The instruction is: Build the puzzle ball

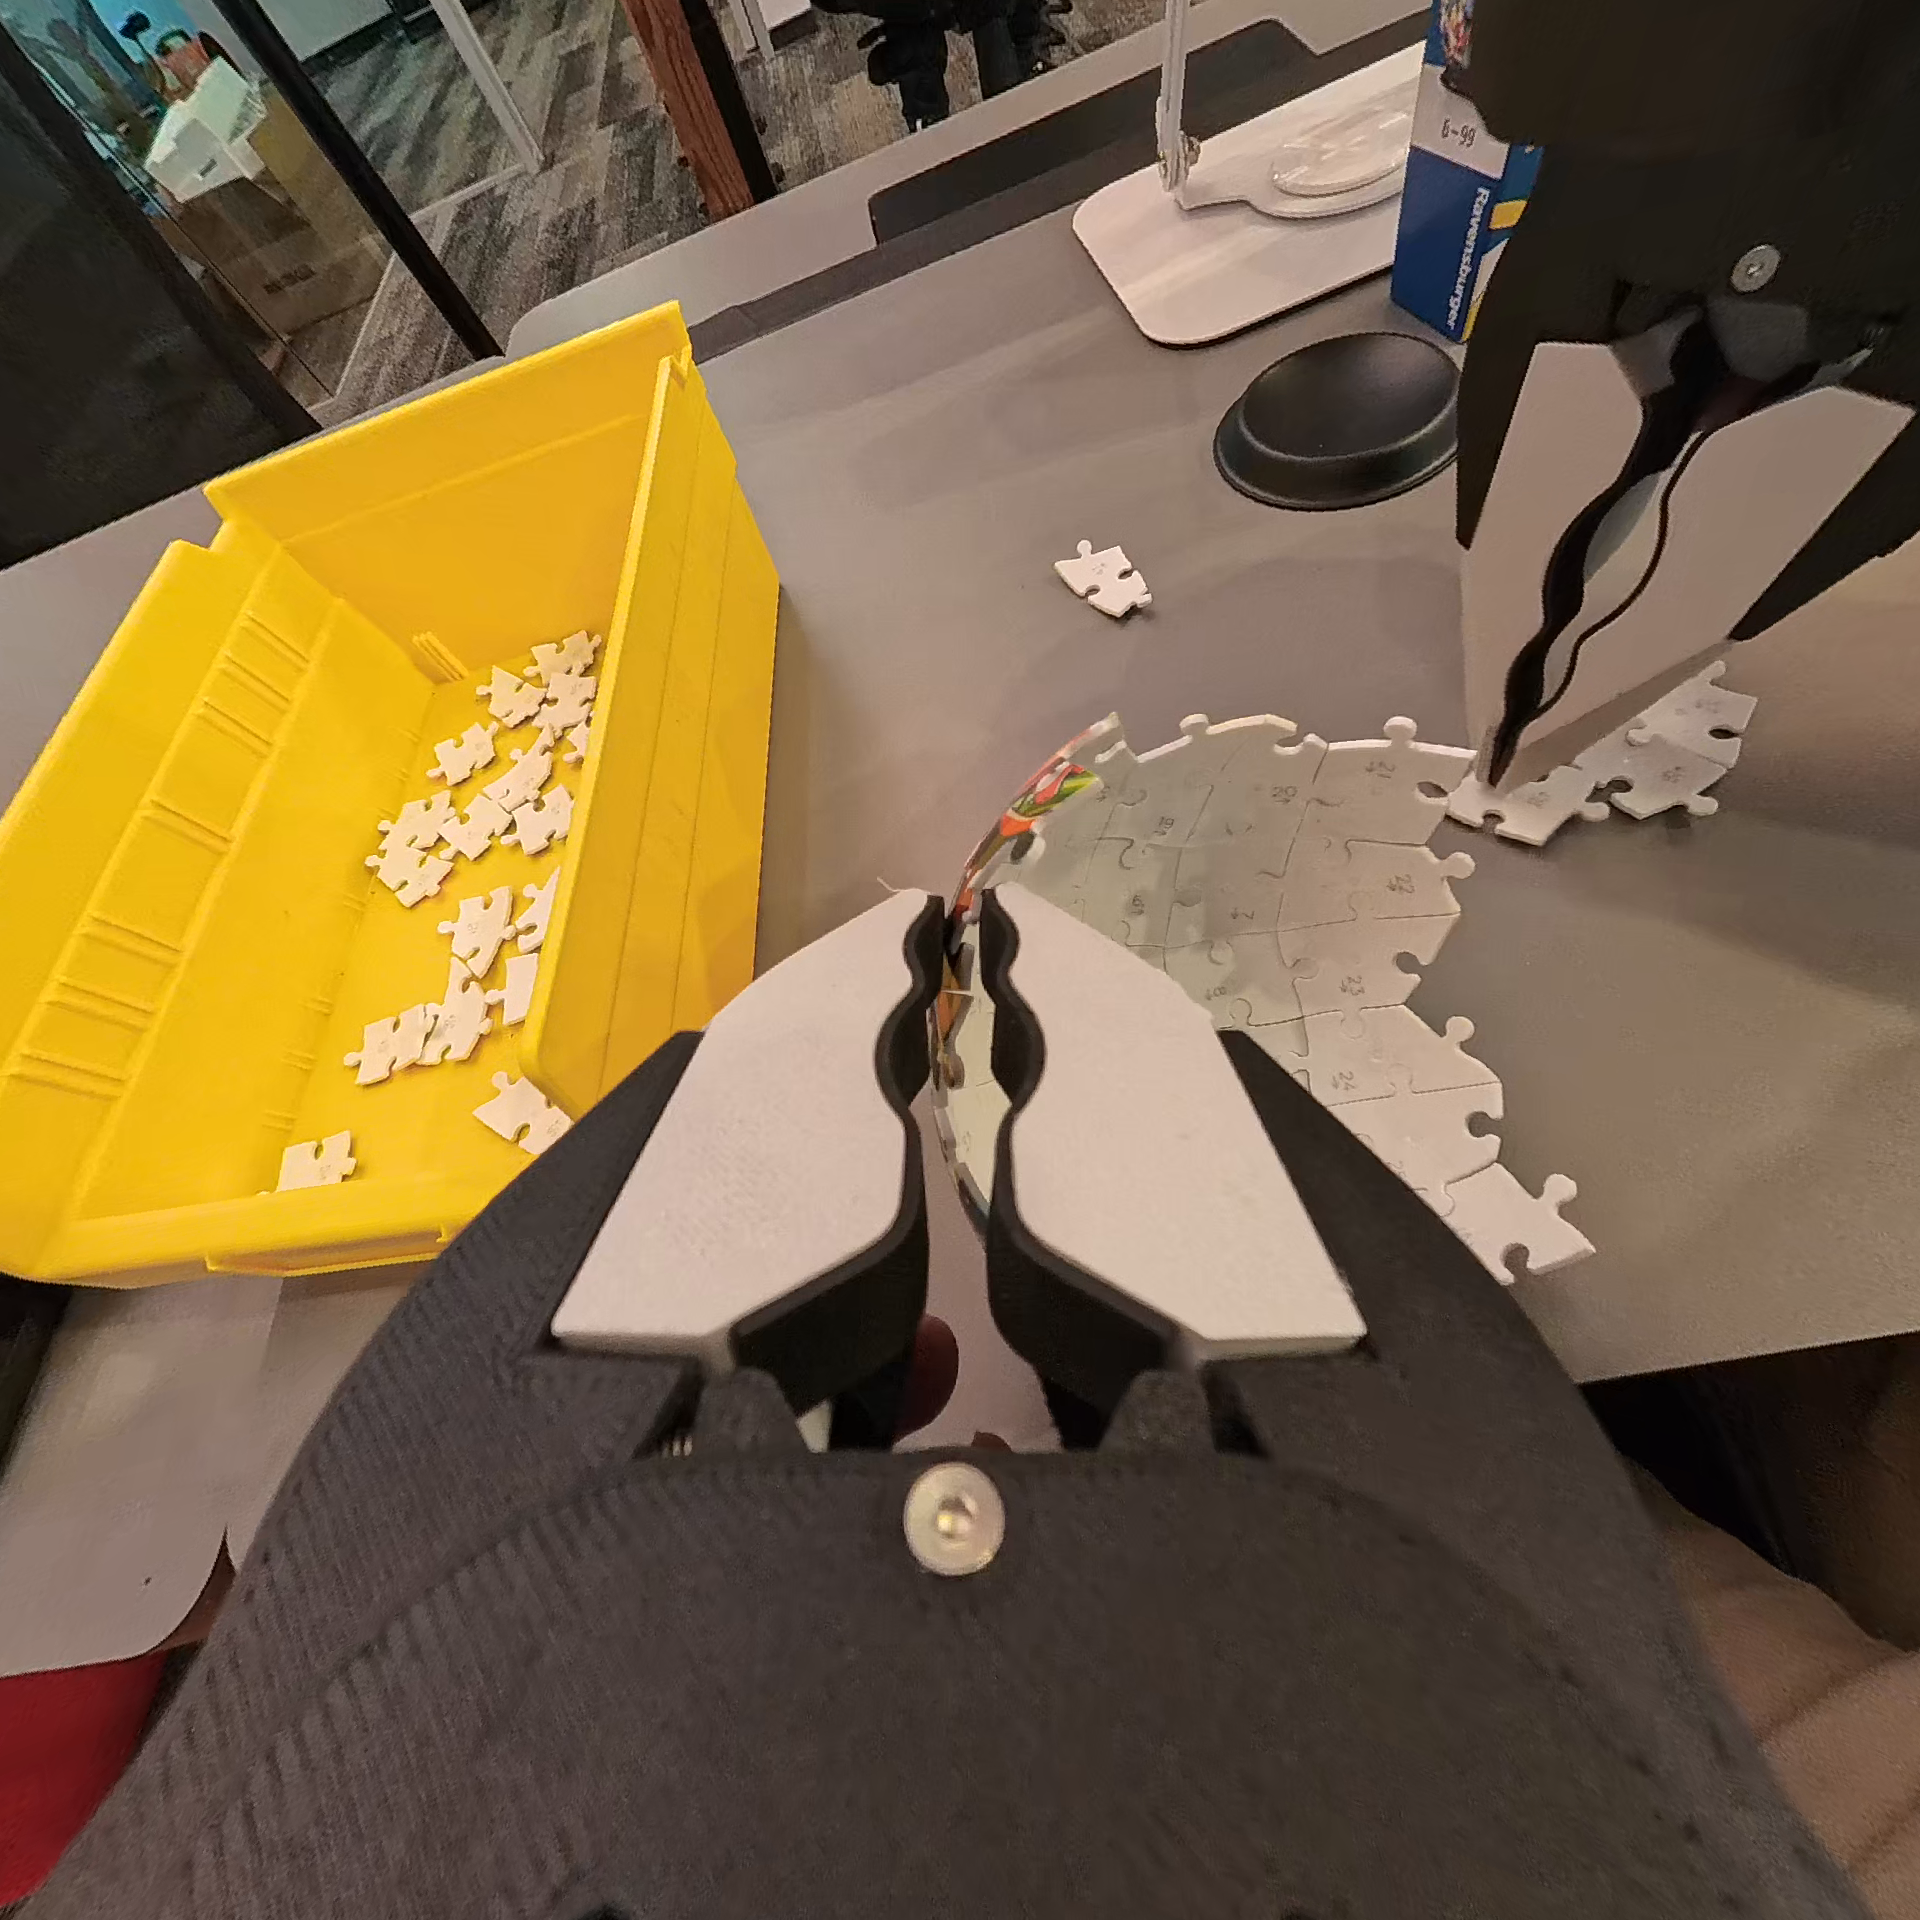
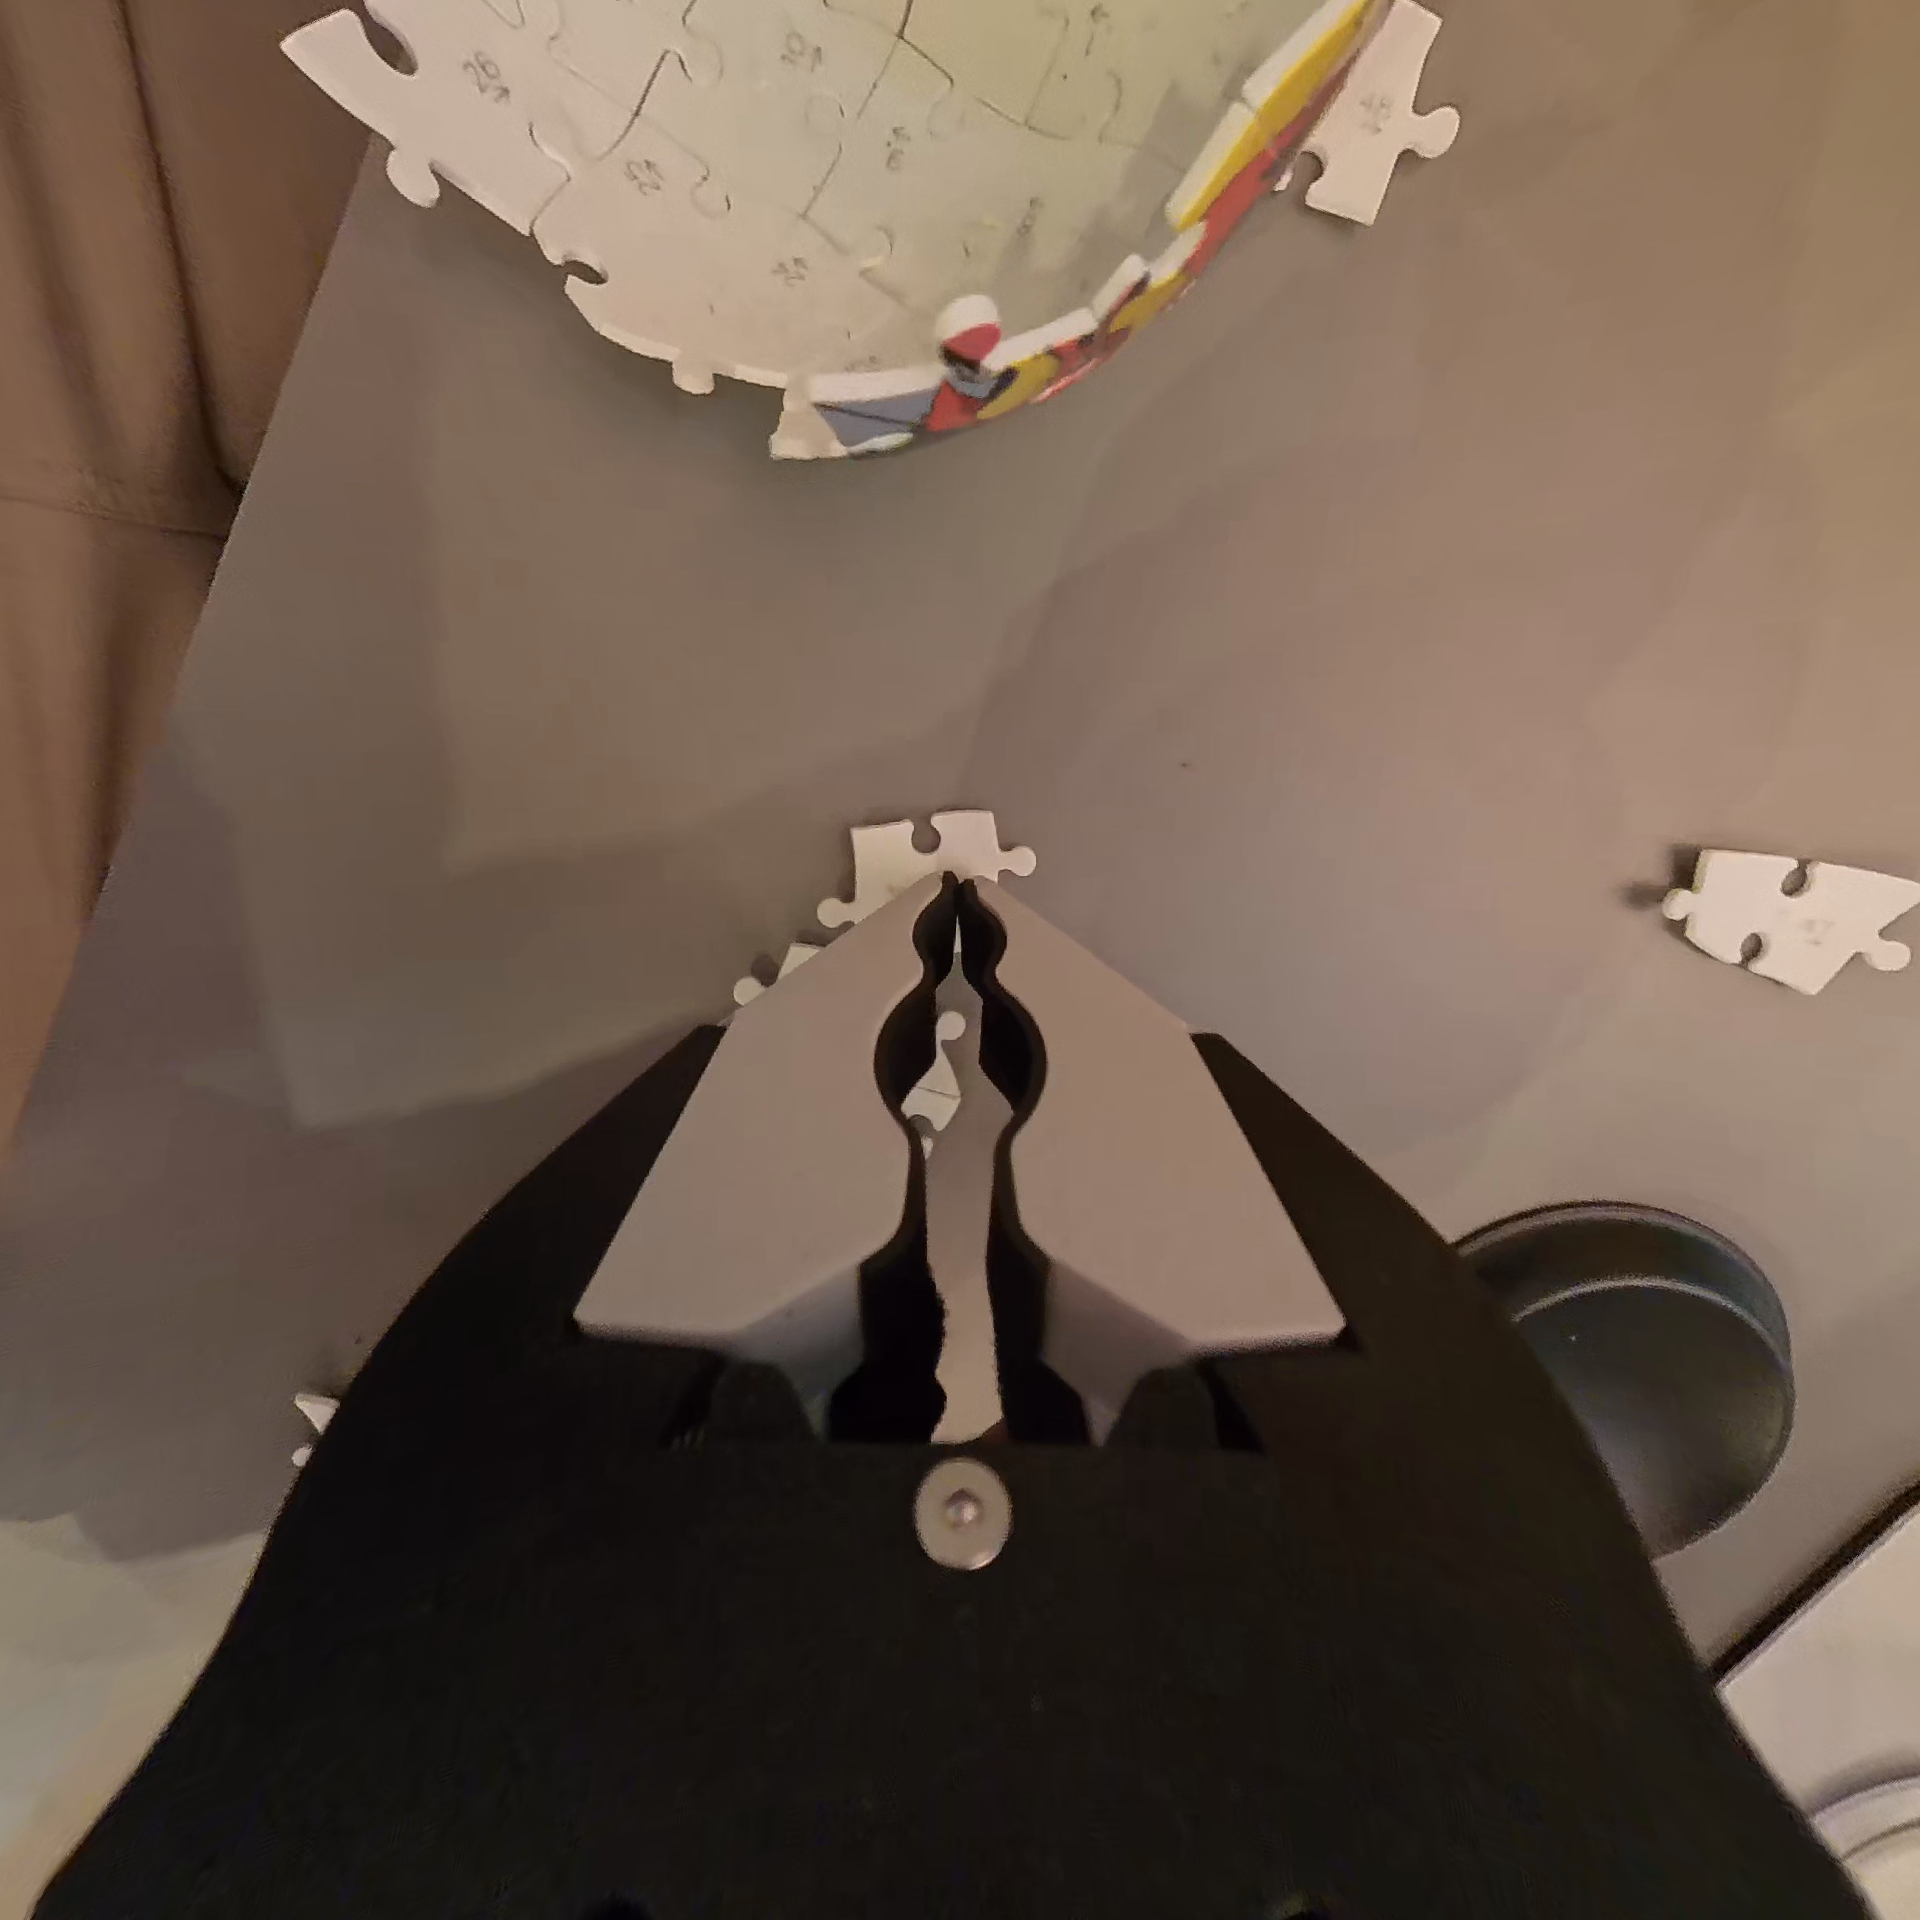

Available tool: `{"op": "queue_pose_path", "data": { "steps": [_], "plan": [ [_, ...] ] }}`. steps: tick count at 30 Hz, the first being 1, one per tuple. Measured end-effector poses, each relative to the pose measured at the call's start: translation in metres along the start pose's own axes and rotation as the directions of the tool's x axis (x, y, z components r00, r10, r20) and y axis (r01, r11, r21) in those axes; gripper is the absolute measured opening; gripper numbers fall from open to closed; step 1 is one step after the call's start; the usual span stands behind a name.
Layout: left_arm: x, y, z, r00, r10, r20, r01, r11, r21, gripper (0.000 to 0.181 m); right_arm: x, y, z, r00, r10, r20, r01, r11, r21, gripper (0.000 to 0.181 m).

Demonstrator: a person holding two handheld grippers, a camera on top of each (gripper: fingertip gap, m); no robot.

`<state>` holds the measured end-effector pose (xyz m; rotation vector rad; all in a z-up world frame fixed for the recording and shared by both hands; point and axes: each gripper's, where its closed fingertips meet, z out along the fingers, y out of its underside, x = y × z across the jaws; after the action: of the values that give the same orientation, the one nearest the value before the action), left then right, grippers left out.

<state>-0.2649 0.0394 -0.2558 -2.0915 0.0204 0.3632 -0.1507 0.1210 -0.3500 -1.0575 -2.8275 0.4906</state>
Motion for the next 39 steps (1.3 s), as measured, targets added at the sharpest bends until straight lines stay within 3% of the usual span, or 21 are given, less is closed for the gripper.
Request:
{"op": "queue_pose_path", "data": {
  "steps": [26, 33, 39],
  "plan": [
    [0.000, 0.000, 0.000, 1.000, 0.002, 0.000, -0.002, 1.000, -0.001, 0.006, -0.005, -0.004, 0.003, 0.968, -0.239, 0.076, 0.244, 0.967, -0.070, 0.000],
    [-0.001, 0.001, 0.000, 1.000, 0.000, 0.001, 0.000, 1.000, -0.002, 0.006, -0.004, -0.008, -0.009, 0.983, -0.174, 0.052, 0.176, 0.984, -0.037, 0.000],
    [0.000, 0.000, 0.000, 1.000, 0.003, -0.001, -0.003, 1.000, -0.001, 0.006, 0.004, -0.001, 0.001, 0.995, -0.095, 0.004, 0.095, 0.995, -0.037, 0.000]
  ]
}}
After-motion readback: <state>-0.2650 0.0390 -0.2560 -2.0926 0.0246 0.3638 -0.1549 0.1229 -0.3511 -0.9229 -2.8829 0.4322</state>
